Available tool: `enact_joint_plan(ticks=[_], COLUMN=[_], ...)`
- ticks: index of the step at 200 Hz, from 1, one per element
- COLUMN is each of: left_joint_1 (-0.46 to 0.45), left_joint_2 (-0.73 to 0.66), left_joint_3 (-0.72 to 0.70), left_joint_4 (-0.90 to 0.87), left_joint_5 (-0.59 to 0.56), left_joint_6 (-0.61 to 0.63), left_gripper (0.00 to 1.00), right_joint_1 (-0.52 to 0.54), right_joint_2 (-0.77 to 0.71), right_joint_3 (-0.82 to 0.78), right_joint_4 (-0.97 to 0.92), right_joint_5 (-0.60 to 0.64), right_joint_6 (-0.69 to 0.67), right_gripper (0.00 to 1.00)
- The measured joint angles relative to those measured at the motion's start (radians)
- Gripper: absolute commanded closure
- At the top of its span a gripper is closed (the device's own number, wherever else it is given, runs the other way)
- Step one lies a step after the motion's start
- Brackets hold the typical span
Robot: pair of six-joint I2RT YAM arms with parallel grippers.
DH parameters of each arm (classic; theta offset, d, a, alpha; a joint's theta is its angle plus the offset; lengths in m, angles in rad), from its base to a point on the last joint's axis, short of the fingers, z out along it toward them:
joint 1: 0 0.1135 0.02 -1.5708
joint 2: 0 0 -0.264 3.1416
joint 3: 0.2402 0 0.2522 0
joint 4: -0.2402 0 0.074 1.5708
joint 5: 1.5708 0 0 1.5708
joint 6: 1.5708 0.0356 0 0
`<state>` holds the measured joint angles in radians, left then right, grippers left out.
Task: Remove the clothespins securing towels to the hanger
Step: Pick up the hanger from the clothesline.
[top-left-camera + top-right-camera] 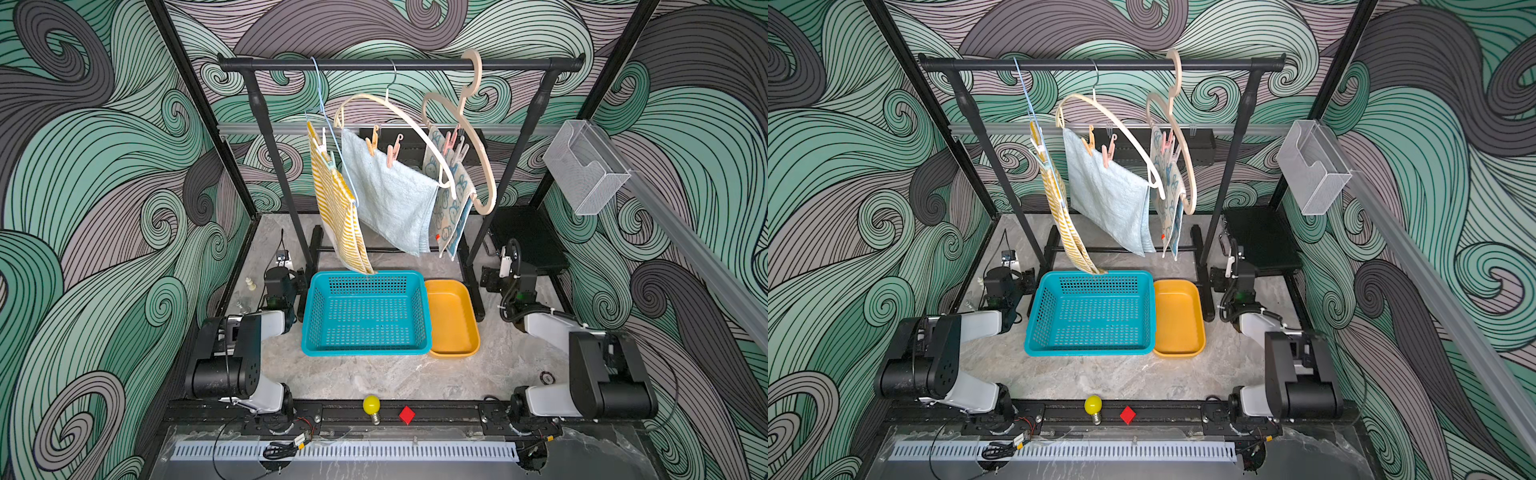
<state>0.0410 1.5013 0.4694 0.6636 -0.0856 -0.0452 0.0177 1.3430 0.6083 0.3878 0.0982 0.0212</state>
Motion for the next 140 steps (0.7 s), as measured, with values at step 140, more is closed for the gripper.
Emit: enact_joint_plan(ticks=[140], left_joint_1=[-0.018], left_joint_2=[-0.416], left_joint_3=[0.249], left_joint_4=[-0.55], left_joint_5=[-0.09], left_joint_6=[-0.074], left_gripper=[0.65], right_joint_1=[0.0], right_joint_2=[-0.283], right_joint_3=[0.174], right_joint_4=[-0.417], right_joint_5=[-0.092], right_joint_6=[0.17], right_gripper=[0.11])
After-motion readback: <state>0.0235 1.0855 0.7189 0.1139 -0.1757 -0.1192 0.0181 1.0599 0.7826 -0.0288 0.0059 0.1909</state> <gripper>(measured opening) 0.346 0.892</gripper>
